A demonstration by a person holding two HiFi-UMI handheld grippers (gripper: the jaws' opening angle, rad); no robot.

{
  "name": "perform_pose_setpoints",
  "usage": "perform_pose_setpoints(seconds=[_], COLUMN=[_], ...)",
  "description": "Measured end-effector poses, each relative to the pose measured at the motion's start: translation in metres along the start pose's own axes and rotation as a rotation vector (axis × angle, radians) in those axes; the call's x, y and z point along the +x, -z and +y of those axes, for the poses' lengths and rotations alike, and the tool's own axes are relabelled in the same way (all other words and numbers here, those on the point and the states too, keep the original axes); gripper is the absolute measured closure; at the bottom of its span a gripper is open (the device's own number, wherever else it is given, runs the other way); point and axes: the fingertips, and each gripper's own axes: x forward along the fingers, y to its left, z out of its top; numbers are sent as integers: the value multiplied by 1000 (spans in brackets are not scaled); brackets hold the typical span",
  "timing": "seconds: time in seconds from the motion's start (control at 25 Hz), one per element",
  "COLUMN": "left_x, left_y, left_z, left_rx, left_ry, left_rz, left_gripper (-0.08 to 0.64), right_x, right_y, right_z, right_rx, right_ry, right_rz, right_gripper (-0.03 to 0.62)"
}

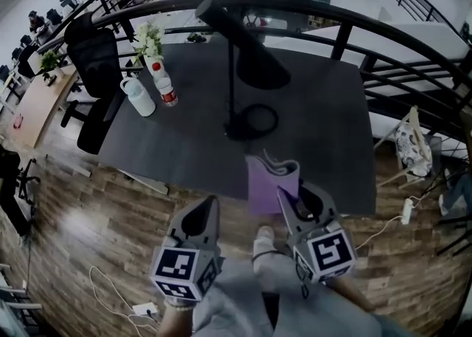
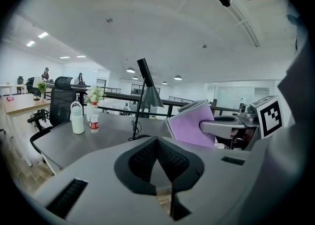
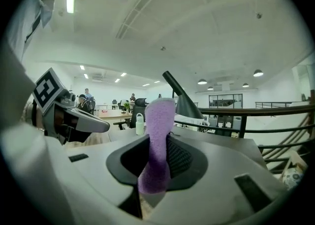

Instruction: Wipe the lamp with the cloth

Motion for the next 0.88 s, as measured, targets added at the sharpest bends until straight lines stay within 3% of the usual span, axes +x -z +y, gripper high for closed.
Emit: perform_pose_setpoints(seconds=[0.44, 0.88], left_x=[82, 113], left_y=[-43, -75], left_z=[12, 31], left_rx=[-35, -17], left_ry=[-86, -118], left_rz=[-9, -34], left_gripper=[551, 551], right_x=[78, 131], right_y=[-41, -100], right_z=[-59, -61], right_rx=[-72, -154], right_ry=[-140, -215], right_rz=[-43, -152], right_gripper=[505, 505])
